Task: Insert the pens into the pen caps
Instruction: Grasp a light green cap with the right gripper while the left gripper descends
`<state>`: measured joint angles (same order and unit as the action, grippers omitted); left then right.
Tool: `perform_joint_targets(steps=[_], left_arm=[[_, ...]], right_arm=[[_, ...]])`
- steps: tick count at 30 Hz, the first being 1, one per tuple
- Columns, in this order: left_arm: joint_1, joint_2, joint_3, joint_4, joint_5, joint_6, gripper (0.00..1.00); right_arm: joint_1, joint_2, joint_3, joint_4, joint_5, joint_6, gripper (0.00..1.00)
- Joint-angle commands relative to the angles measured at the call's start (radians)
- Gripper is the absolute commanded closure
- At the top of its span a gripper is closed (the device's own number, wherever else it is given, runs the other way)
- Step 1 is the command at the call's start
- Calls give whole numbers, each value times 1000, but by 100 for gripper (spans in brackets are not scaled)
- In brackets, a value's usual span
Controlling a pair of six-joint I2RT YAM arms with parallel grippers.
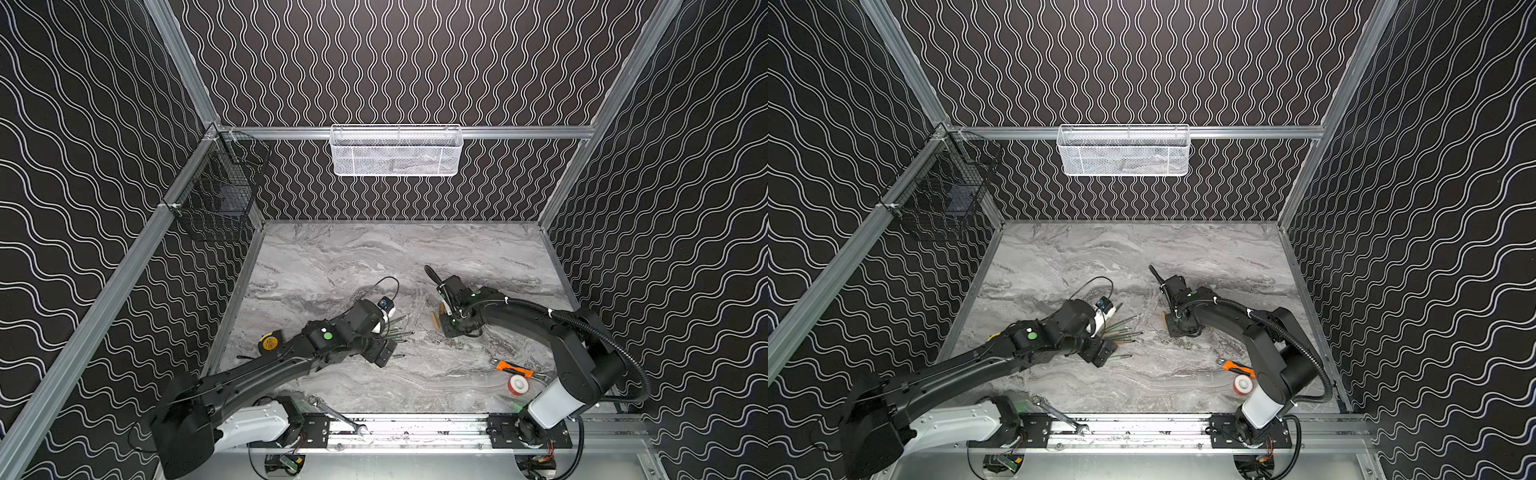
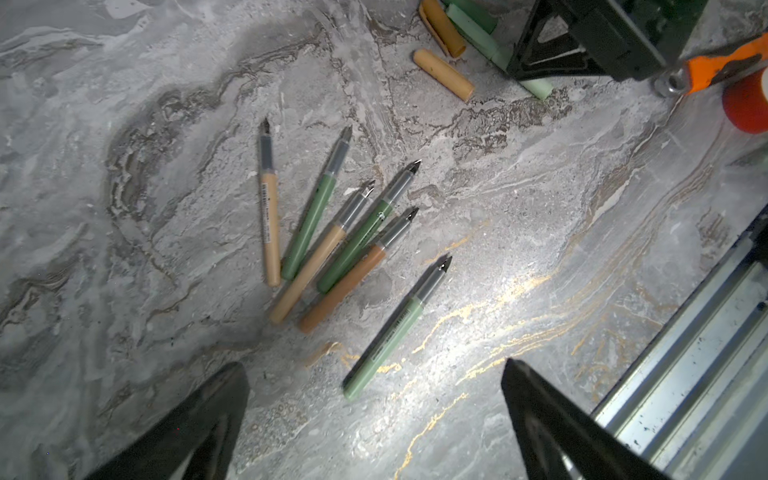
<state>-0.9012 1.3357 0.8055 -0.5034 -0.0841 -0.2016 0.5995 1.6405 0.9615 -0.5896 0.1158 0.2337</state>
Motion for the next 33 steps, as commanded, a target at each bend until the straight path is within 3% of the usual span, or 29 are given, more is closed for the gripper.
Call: perform_joint_targets(steps=[1,8,15,25,33], left_arm=[[-11,42,39,-42,-41,46,1],[-13,105,86,-45,-23,115,1],[-13,73,63,-16,-22,124,1],[-13,79,41,4,24,134,1],[-13,168,64,20,71,203,1]], right_arm=[[1,12,-1,-2,-5,-5,76],[0,35,11,-19,58,20,74],[0,69,28,-29,77,21,72],[1,83,29,-39,95,25,86],[0,-2,57,-59,64,12,88]])
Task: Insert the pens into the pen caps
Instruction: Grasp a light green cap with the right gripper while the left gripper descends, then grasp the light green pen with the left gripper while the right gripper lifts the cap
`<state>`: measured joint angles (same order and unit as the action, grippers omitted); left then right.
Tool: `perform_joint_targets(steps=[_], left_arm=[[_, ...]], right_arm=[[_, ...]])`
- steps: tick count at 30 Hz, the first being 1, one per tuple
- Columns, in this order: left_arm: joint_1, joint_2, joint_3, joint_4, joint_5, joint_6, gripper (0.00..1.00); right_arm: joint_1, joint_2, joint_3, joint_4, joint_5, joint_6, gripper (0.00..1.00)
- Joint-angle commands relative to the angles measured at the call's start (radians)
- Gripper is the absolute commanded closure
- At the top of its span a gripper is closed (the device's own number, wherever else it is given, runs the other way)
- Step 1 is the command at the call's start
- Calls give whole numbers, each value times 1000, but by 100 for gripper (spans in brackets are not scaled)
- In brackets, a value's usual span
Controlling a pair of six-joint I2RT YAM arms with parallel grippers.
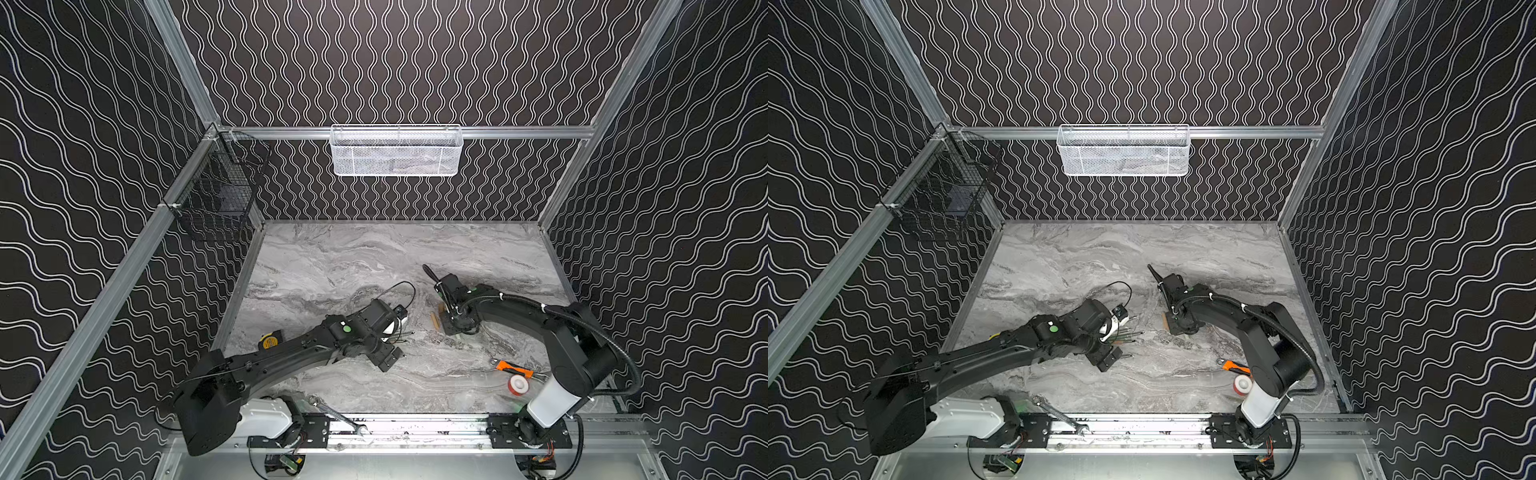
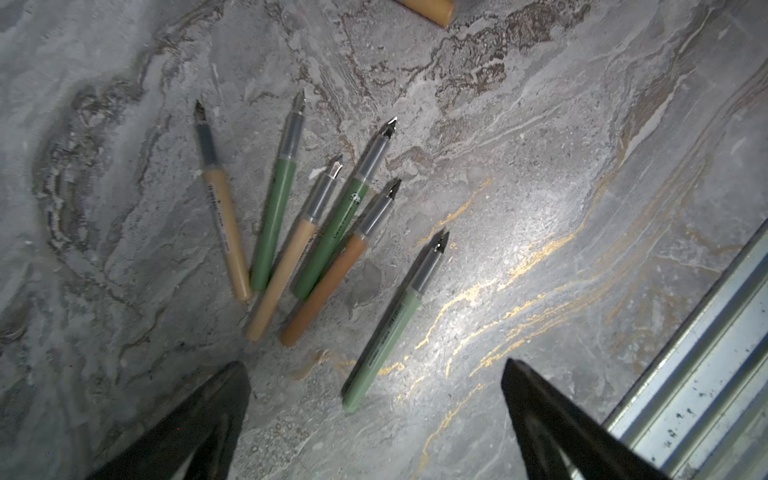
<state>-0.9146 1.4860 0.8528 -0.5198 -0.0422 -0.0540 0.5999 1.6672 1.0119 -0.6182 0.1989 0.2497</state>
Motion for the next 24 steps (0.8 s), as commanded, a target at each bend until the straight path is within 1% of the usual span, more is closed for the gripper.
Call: perform_joint_targets(steps=[1,5,7,10,11,15,16,19,20,24], left_arm=[[0,26,23,34,27,75,1],[0,64,47,14,2,187,1],[0,75,43,25,-1,214,1],[0,93,27,30,27,268,3],[0,101,26,25,28,289,5],[0,126,18,17,3,333,8],[0,131,15,20,-2,351,11],[0,151,4,35,-41,379,14],[0,161,3,33,-36,396,19],[-3,191,4,44,-10,421,28]], right_arm=[[0,-43,7,-33,-27,-8,88],[-3,-111,1,-27,-82,-25,88],[-11,-150,-2,-22,-114,-30,88],[-26,-202,-9,-8,-148,-34,88],[-33,-217,-8,-4,-165,-39,88],[-63,-262,-8,25,-234,-54,88],[-72,-272,-9,36,-252,-58,88],[-101,-295,-40,64,-290,-76,88],[-110,-304,-40,68,-308,-89,88],[-149,-364,-47,97,-352,-125,88]])
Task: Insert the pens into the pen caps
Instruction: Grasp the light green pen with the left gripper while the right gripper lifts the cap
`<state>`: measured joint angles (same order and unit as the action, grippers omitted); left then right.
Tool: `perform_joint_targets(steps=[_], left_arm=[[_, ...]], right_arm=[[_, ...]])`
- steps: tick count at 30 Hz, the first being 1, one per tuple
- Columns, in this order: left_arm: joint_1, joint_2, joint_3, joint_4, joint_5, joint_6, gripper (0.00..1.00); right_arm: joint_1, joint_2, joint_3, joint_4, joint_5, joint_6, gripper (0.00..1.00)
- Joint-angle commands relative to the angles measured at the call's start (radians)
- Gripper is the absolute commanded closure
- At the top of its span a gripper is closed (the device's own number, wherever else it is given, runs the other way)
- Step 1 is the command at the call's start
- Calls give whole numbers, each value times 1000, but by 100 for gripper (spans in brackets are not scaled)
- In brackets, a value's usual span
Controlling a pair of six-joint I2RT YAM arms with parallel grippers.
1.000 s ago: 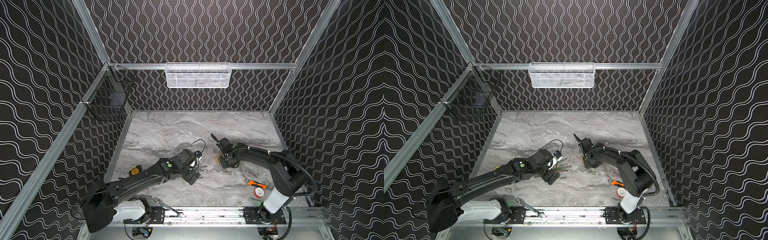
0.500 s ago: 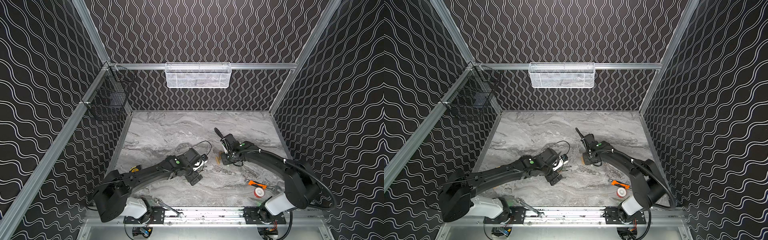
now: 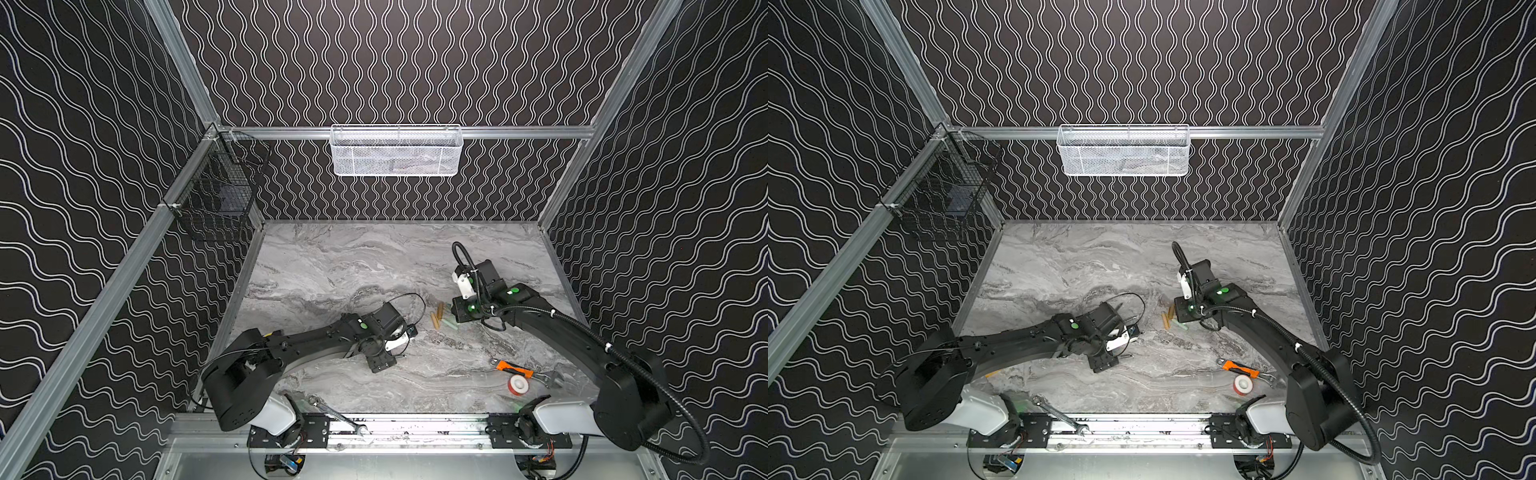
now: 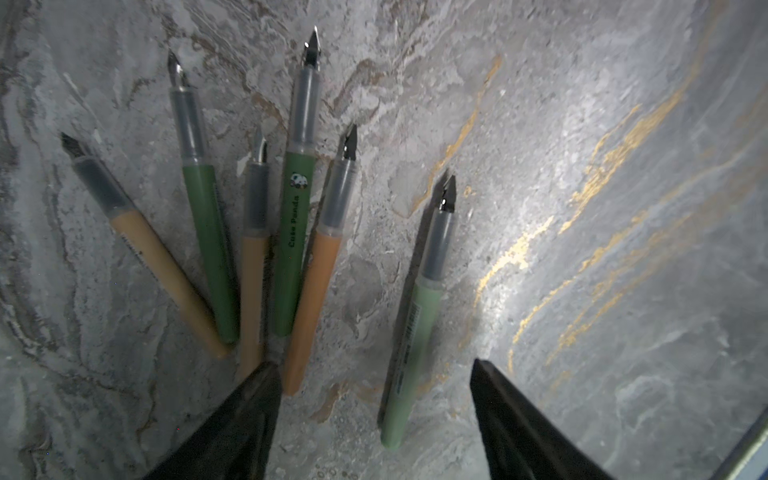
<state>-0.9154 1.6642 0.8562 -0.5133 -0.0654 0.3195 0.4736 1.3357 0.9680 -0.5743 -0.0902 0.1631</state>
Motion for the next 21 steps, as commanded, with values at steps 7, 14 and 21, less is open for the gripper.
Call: perform_joint_targets(steps=[7,14,21], left_arm=[[-46,4,-40,98,-23,79,36],[-88,35,-42,110,-61,82,40],[-111,114,-20,112,-74,85,48]], right_arm=[[-157,-82,-18,75,-97,-25,88],[-184,-87,-24,101,-112,-16,88],[-185,-103,-20,116,-125,-17,87]])
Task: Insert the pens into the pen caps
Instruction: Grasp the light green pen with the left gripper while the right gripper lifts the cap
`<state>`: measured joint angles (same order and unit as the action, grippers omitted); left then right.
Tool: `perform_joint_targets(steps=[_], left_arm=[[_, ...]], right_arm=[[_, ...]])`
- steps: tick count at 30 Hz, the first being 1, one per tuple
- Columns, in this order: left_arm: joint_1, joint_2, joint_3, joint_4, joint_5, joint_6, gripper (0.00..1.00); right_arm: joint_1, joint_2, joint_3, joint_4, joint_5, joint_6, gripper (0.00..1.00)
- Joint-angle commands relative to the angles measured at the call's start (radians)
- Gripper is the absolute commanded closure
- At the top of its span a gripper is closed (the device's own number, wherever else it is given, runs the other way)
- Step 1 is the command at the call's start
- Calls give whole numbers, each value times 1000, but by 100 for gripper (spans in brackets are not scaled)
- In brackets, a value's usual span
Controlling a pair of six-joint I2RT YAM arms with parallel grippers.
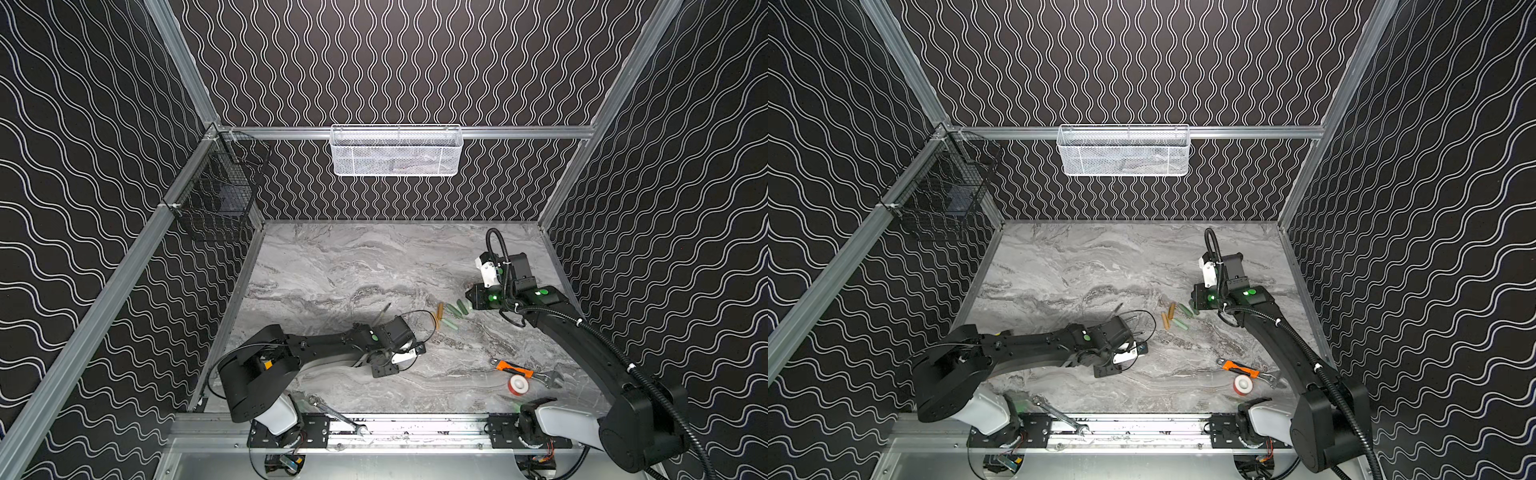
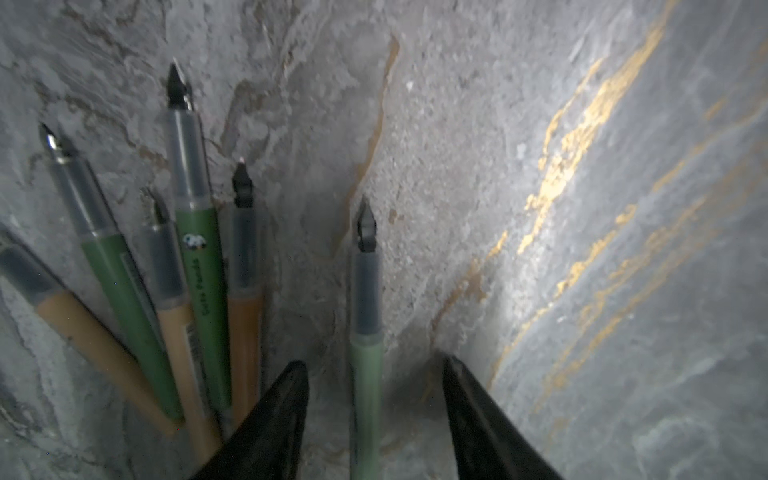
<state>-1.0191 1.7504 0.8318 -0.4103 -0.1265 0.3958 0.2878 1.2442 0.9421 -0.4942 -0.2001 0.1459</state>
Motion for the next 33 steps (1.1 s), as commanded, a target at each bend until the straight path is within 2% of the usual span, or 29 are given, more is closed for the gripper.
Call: perform_joint_targets(steps=[1,11,13,16,20,27,33], left_arm=[[-13,35,8,6,-13,10,50],[-57,35,14,-40,-8,19,77],[-58,38,15,-58,-7,17,78],[-58,34,12,-77,-14,7,75],[-58,30,1,-80,-35,-2,62],[-56,3,-28,-100,-56,9,49],[-56,-3,-7,-180,-29,-7,47]], right_arm=[[1,-14,5,39,-14,1,88],[1,-28,-14,61,-9,12,87],[1,-26,-14,67,-14,13,87],[1,-20,-11,71,-25,12,87],[1,-20,-11,74,-30,12,87],[1,-13,-7,74,-27,5,87],[1,0,7,75,-32,0,87]])
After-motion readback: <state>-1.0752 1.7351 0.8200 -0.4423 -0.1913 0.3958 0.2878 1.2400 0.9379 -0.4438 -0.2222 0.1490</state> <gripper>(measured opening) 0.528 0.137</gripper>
